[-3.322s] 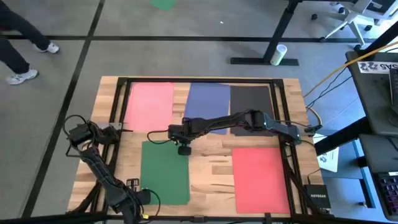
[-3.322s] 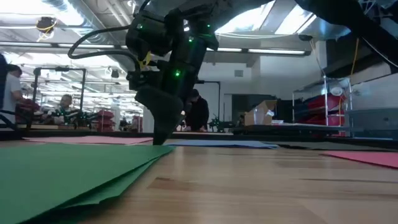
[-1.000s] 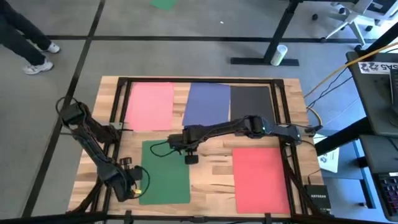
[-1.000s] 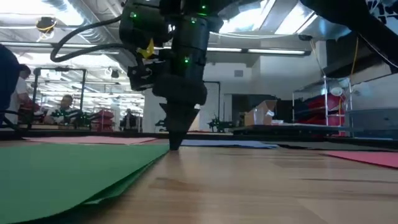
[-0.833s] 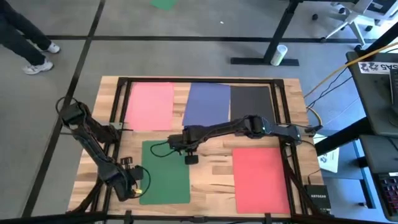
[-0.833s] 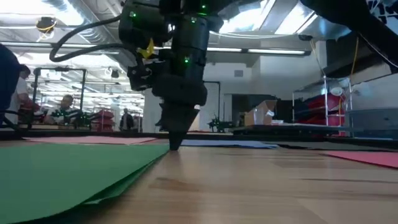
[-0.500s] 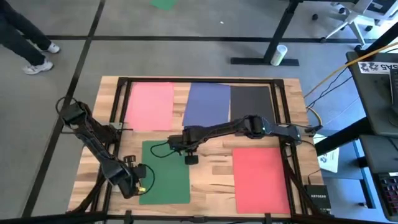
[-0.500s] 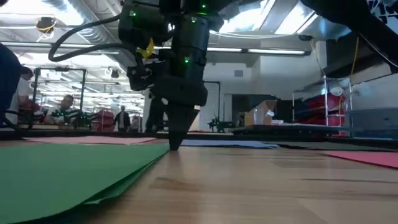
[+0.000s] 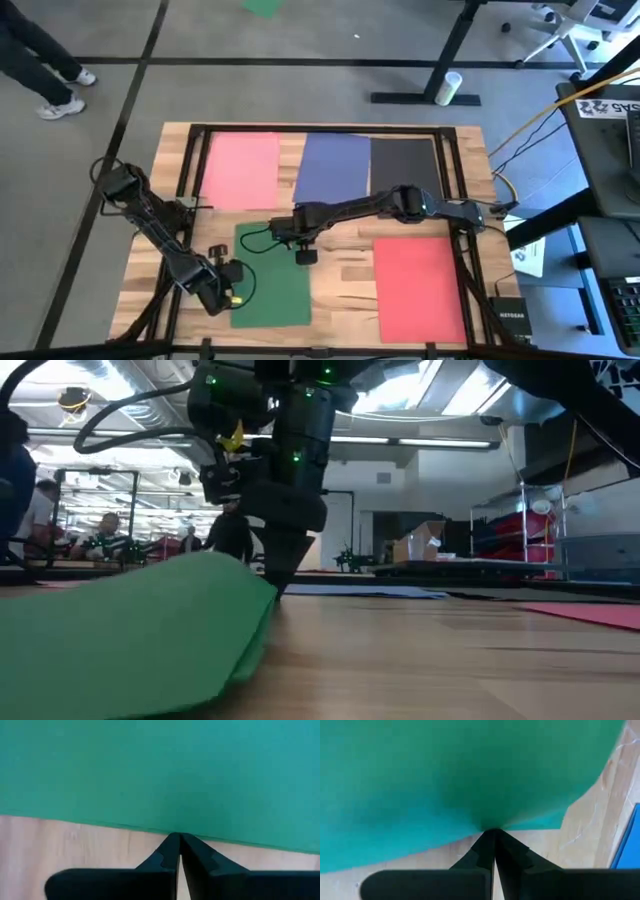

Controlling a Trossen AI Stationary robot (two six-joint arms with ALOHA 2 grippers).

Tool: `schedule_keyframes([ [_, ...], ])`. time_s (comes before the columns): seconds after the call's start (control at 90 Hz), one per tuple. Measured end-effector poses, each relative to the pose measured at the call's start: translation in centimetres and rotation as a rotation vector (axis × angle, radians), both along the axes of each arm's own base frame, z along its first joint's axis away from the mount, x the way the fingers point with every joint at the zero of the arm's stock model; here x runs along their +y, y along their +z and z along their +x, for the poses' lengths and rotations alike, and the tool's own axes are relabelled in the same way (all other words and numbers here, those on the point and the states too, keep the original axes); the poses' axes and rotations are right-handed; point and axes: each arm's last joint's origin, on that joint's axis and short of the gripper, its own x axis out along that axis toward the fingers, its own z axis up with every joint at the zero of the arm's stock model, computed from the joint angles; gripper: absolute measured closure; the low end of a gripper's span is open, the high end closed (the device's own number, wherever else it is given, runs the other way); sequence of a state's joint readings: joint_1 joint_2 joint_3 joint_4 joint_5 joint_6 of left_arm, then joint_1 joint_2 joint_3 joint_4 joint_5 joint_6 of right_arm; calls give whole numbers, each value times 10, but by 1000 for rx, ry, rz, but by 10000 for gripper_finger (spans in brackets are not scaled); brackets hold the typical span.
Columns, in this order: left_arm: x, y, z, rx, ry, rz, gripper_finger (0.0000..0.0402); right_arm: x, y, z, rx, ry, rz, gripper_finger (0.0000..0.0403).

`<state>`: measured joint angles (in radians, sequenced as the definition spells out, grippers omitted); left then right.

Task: Organize paper
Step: Adjust the green papers on the table

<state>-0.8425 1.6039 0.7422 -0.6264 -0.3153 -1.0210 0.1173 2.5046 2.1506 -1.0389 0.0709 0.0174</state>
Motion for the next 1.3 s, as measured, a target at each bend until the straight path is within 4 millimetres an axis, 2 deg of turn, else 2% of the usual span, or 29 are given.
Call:
schedule_keyframes([
  [0.222,-4,1,-7,-6,15,-4,402,-1,0,-1,11,-4,-28,403],
  [0.678,-9,22,-29,-24,60,-93,401,-1,0,-2,20,-5,-32,403],
  [1.3,-11,23,-29,-24,61,-110,401,-1,0,-3,29,4,-27,403],
])
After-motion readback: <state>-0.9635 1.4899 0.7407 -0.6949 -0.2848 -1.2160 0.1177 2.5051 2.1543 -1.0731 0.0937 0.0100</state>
